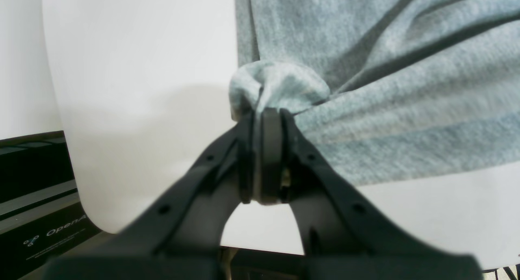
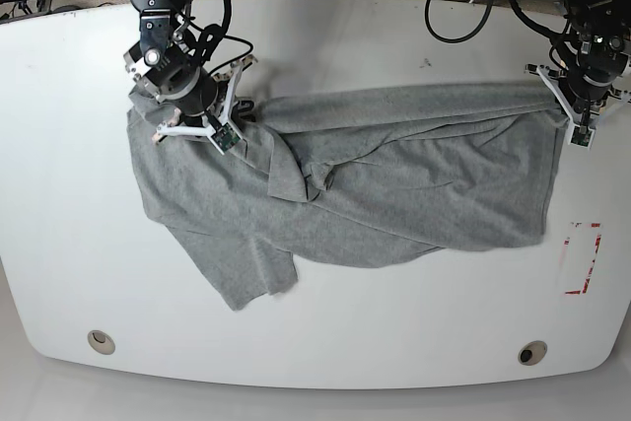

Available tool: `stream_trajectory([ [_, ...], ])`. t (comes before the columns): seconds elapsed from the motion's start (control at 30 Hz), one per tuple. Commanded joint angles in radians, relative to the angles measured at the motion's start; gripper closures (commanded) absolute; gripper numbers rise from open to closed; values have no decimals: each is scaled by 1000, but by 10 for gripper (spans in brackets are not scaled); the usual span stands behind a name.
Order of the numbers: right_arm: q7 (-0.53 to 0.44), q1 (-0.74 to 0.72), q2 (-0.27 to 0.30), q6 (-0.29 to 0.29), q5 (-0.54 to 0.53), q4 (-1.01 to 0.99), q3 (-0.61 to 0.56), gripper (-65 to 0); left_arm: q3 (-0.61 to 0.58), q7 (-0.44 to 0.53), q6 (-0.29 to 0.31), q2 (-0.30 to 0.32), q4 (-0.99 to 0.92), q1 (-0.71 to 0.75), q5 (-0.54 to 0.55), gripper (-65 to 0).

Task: Fold the T-shirt properly
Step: 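Move the right gripper along the shirt edge toward the sleeve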

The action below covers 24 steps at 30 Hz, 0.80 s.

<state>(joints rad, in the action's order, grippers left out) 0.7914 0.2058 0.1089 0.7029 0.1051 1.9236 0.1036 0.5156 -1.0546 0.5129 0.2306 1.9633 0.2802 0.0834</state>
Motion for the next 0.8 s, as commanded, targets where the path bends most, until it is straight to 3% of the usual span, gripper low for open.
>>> stream_trajectory([
  [0.0, 30, -64, 28, -5, 0, 23, 0, -27, 4, 12, -7, 16, 14, -8, -4, 0],
  [0.1, 70, -108, 28, -5, 0, 20, 5, -36, 4, 12, -7, 16, 14, -8, -6, 0],
  [0.27, 104, -188, 27, -5, 0, -37, 6, -152, 4, 12, -7, 16, 14, -8, -6, 0],
  [0.47, 98, -312, 35, -5, 0, -210, 8, -89, 4, 12, -6, 17, 14, -8, -6, 0],
  [0.57, 72, -368, 50, -5, 0, -276, 9, -90, 4, 12, -6, 17, 14, -8, -6, 0],
  [0.67, 43, -397, 59, -5, 0, -329, 9, -144, 4, 12, -4, 17, 14, -8, -6, 0],
  [0.77, 44, -421, 70, -5, 0, -339, 14, -271, 4, 12, -4, 19, 14, -8, -6, 0],
])
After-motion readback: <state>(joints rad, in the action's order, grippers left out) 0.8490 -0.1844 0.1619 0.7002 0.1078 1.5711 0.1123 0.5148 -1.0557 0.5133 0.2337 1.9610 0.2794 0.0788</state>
